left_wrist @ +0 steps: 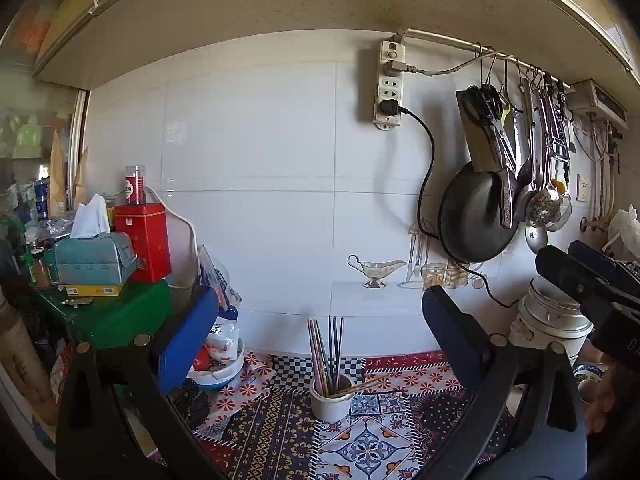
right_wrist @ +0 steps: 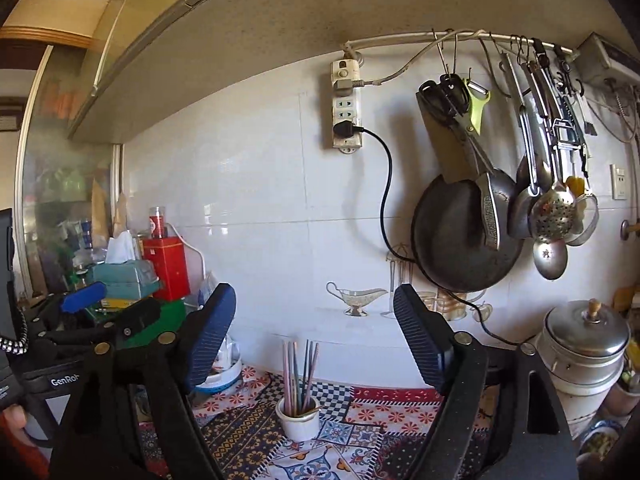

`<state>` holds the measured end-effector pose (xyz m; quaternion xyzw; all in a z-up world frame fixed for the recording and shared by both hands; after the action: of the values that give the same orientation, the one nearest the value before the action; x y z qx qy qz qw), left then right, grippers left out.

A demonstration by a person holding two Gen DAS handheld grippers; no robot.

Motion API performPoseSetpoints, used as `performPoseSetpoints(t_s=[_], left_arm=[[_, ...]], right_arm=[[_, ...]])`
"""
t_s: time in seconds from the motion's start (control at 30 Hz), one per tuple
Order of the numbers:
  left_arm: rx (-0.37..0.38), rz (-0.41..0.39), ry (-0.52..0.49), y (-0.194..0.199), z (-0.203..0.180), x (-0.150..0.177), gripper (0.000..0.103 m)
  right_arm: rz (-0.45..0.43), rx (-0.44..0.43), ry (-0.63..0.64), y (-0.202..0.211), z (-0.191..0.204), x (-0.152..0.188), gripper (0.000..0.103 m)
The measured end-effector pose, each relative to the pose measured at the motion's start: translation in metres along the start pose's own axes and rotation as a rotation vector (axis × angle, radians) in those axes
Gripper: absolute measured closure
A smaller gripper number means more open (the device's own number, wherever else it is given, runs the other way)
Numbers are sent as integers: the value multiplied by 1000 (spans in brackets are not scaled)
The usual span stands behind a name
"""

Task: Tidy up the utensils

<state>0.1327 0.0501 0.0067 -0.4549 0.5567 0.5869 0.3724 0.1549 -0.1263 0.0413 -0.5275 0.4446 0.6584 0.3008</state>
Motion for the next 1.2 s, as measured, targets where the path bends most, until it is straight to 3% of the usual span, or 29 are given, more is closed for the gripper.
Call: performPoseSetpoints(t_s=[0.1, 0.27, 1.2], left_arm=[[5, 7, 5, 2, 0, 4, 1], [6, 22, 5, 1, -1, 11, 1], [31, 68, 25, -14, -5, 20, 1]], right_arm=[[2, 21, -11, 6, 0, 4, 9], [7, 49, -22, 15, 0, 11, 3], [69, 72, 4, 5, -3, 22, 0]])
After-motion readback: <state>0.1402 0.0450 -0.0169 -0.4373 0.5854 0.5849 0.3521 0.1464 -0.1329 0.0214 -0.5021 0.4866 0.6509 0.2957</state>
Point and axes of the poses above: each gripper's, at about its wrist camera, not at the fingertips, and y roughly against the way its jaws point, z to its left, x to its underside, the point moved 7 cm from there along -y, roughly the way its jaws point, and after that the axes turned 11 degrees about z, right-handed, at the moved point
